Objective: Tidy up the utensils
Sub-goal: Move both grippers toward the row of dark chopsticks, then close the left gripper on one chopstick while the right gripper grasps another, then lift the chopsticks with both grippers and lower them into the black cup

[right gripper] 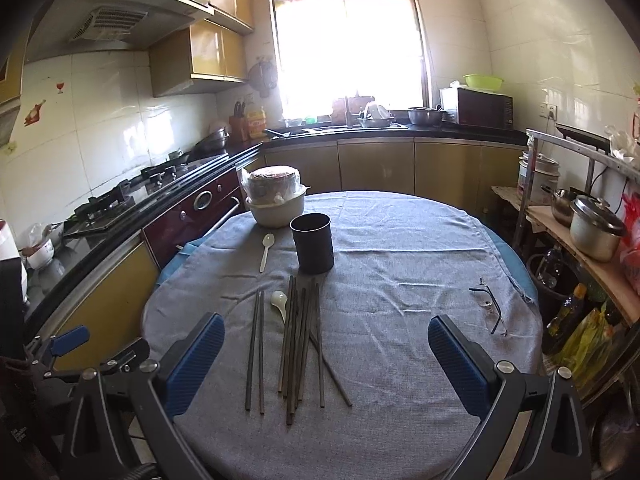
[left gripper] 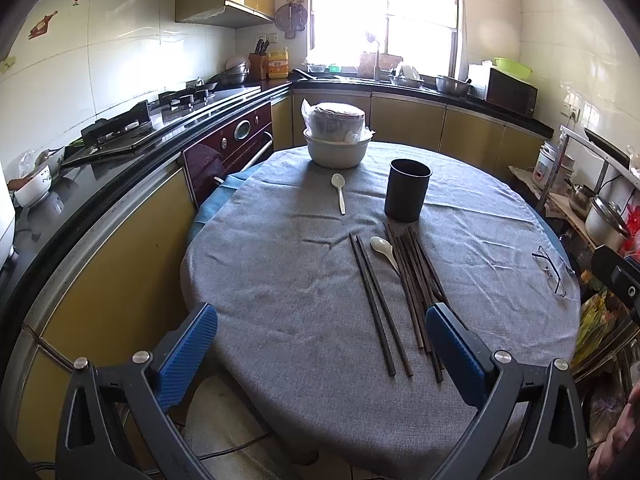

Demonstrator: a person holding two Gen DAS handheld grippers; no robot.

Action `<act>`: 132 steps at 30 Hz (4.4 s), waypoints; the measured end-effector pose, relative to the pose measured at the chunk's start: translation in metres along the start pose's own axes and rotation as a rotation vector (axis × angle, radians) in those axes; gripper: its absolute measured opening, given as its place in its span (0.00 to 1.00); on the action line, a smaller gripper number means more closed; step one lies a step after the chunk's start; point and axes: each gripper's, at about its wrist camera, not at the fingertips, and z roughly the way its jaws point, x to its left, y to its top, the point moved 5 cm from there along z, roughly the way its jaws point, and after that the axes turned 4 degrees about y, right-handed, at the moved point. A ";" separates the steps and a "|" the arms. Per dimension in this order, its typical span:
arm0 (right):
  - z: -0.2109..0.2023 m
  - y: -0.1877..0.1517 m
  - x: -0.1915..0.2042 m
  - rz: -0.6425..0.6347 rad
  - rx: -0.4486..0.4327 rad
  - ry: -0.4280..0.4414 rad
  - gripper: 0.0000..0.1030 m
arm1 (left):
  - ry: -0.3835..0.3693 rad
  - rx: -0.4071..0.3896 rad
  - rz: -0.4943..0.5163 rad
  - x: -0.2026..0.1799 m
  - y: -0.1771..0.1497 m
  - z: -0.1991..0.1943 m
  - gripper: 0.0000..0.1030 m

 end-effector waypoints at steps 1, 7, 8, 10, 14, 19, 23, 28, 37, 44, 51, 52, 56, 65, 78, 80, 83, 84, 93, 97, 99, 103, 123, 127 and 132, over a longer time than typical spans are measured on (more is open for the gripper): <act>0.001 0.000 -0.001 0.004 0.005 0.006 1.00 | 0.001 0.001 0.000 0.000 0.000 0.001 1.00; 0.012 0.000 -0.005 0.014 0.038 -0.022 1.00 | 0.008 0.013 -0.006 0.002 0.003 0.009 1.00; 0.013 0.000 -0.007 0.025 0.040 -0.019 1.00 | 0.009 0.021 -0.009 0.003 0.004 0.011 1.00; 0.013 0.001 -0.011 0.037 0.026 -0.012 1.00 | 0.010 0.026 -0.015 0.005 0.007 0.013 1.00; 0.012 0.006 -0.016 0.054 -0.010 -0.001 1.00 | 0.006 0.040 -0.026 0.011 0.013 0.021 1.00; 0.026 0.009 -0.016 0.067 0.028 0.036 0.99 | -0.001 0.064 -0.036 0.015 0.018 0.035 1.00; 0.040 0.011 -0.015 0.076 0.063 0.085 0.91 | -0.014 0.089 -0.047 0.016 0.023 0.049 1.00; 0.060 0.014 -0.013 0.048 0.105 0.101 0.81 | -0.059 0.126 -0.054 0.009 0.029 0.069 0.95; 0.108 0.017 -0.018 0.066 0.184 0.142 0.79 | -0.117 0.254 -0.053 -0.010 0.041 0.122 0.78; 0.159 0.015 -0.027 0.071 0.261 0.130 0.79 | -0.159 0.346 -0.060 -0.024 0.047 0.174 0.60; 0.217 0.007 -0.029 0.100 0.422 0.201 0.59 | -0.180 0.441 -0.086 -0.029 0.052 0.221 0.48; 0.225 0.006 -0.028 0.103 0.432 0.211 0.57 | -0.192 0.456 -0.090 -0.029 0.053 0.227 0.44; 0.252 -0.001 -0.027 0.116 0.491 0.250 0.48 | -0.224 0.506 -0.102 -0.034 0.055 0.250 0.39; 0.311 -0.010 -0.030 0.142 0.619 0.260 0.34 | -0.245 0.643 -0.133 -0.048 0.048 0.294 0.21; 0.344 -0.025 -0.025 0.137 0.710 0.259 0.13 | -0.225 0.713 -0.147 -0.049 0.054 0.310 0.12; 0.344 -0.025 -0.027 0.142 0.715 0.257 0.13 | -0.216 0.711 -0.146 -0.047 0.056 0.311 0.12; 0.347 -0.027 -0.024 0.121 0.730 0.250 0.13 | -0.179 0.720 -0.115 -0.048 0.062 0.312 0.12; 0.349 -0.027 -0.023 0.116 0.733 0.247 0.12 | -0.166 0.723 -0.103 -0.050 0.064 0.314 0.12; 0.358 -0.023 -0.012 0.059 0.771 0.209 0.13 | -0.190 0.741 -0.072 -0.037 0.064 0.312 0.07; 0.371 -0.018 -0.005 0.039 0.771 0.165 0.11 | -0.183 0.764 -0.098 -0.031 0.066 0.326 0.07; 0.374 -0.017 0.002 -0.015 0.761 0.123 0.08 | -0.168 0.748 -0.082 -0.029 0.075 0.332 0.07; 0.370 -0.019 0.003 -0.006 0.736 0.116 0.06 | -0.179 0.699 -0.039 -0.033 0.074 0.329 0.07; 0.293 0.013 -0.047 0.146 0.612 0.144 0.06 | -0.090 0.738 -0.033 -0.043 0.065 0.326 0.07; 0.281 0.016 -0.054 0.164 0.587 0.159 0.06 | -0.064 0.737 -0.003 -0.052 0.065 0.327 0.07; 0.261 0.028 -0.056 0.156 0.518 0.157 0.06 | -0.014 0.678 0.084 -0.069 0.063 0.323 0.06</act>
